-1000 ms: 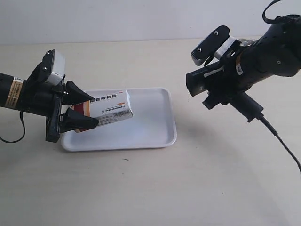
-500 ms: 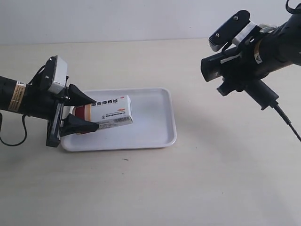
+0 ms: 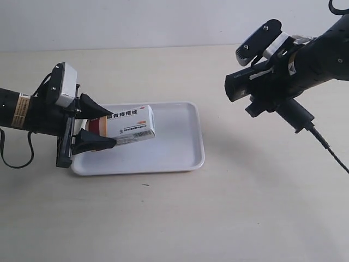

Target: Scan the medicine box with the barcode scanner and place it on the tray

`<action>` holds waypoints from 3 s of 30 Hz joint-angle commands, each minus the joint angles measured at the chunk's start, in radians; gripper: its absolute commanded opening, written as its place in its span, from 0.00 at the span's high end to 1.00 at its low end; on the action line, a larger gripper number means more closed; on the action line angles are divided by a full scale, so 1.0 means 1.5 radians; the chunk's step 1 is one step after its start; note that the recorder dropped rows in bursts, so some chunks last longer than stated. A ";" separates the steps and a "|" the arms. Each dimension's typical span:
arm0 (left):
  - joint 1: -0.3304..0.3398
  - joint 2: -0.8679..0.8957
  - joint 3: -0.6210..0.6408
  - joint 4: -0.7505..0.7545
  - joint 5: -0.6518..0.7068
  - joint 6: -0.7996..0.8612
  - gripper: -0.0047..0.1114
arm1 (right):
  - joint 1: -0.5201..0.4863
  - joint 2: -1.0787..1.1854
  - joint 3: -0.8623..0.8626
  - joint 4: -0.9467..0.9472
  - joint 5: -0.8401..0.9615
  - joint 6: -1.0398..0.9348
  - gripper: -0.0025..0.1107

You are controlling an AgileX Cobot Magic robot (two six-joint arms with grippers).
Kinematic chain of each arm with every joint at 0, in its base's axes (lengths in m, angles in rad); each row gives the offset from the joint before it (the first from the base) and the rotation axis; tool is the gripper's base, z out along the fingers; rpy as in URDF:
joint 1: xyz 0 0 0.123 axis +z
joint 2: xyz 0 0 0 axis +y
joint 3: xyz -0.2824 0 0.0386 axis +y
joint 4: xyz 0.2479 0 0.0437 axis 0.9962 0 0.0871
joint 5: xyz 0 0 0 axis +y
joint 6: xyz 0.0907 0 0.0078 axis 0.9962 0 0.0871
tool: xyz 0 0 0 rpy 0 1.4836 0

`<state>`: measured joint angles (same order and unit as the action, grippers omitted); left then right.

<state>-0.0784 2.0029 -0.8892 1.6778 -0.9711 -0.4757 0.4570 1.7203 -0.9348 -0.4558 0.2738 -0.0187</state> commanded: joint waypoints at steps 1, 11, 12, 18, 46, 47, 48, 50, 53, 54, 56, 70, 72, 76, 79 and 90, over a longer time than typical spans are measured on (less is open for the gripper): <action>0.014 0.004 -0.015 -0.016 -0.044 0.001 0.96 | -0.002 -0.007 -0.006 0.018 -0.003 -0.011 0.98; 0.019 0.055 -0.042 -0.007 -0.077 -0.017 0.96 | -0.002 -0.007 -0.006 0.023 -0.001 -0.011 0.98; 0.019 0.055 -0.042 -0.007 -0.077 -0.017 0.96 | -0.002 -0.007 -0.006 0.023 -0.001 -0.011 0.98; 0.019 0.055 -0.042 -0.006 -0.077 -0.036 0.96 | -0.002 -0.007 -0.006 0.050 -0.015 -0.011 0.98; -0.082 0.055 -0.062 -0.084 0.191 -0.177 0.95 | -0.037 0.169 -0.007 0.097 -0.118 0.124 0.98; -0.082 0.057 -0.062 -0.083 0.197 -0.177 0.93 | -0.037 0.174 -0.007 0.097 -0.118 0.124 0.97; -0.082 0.056 -0.062 -0.083 0.198 -0.177 0.90 | -0.037 0.177 -0.007 0.102 -0.119 0.124 0.96; -0.082 0.057 -0.062 -0.081 0.201 -0.180 0.77 | -0.034 0.180 -0.007 0.123 -0.119 0.124 0.88; -0.082 0.057 -0.062 -0.081 0.201 -0.215 0.47 | -0.034 0.180 -0.007 0.123 -0.119 0.124 0.71; -0.082 0.057 -0.062 -0.080 0.201 -0.221 0.38 | -0.034 0.180 -0.007 0.125 -0.119 0.124 0.65; -0.082 0.057 -0.062 -0.067 0.199 -0.236 0.14 | -0.034 0.180 -0.007 0.152 -0.120 0.124 0.50; -0.080 -0.138 -0.059 0.044 0.157 -0.480 0.06 | -0.034 -0.105 -0.007 0.234 0.000 0.118 0.22; -0.078 -0.202 -0.046 0.044 0.126 -0.524 0.14 | -0.034 -0.182 0.000 0.234 0.034 0.117 0.36; -0.069 -0.314 -0.013 0.044 0.066 -0.569 0.56 | -0.034 -0.323 0.051 0.234 0.023 0.119 0.73; -0.059 -0.400 0.034 0.044 0.060 -0.613 0.95 | -0.034 -0.422 0.120 0.272 -0.025 0.123 0.98; -0.055 -0.709 0.406 -0.243 0.178 -0.498 0.95 | -0.034 -0.654 0.270 0.310 -0.074 0.124 0.98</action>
<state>-0.1639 1.0637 -0.4095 1.5015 -0.7719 -1.3048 0.4042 0.7908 -0.5358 0.0000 0.1649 0.1684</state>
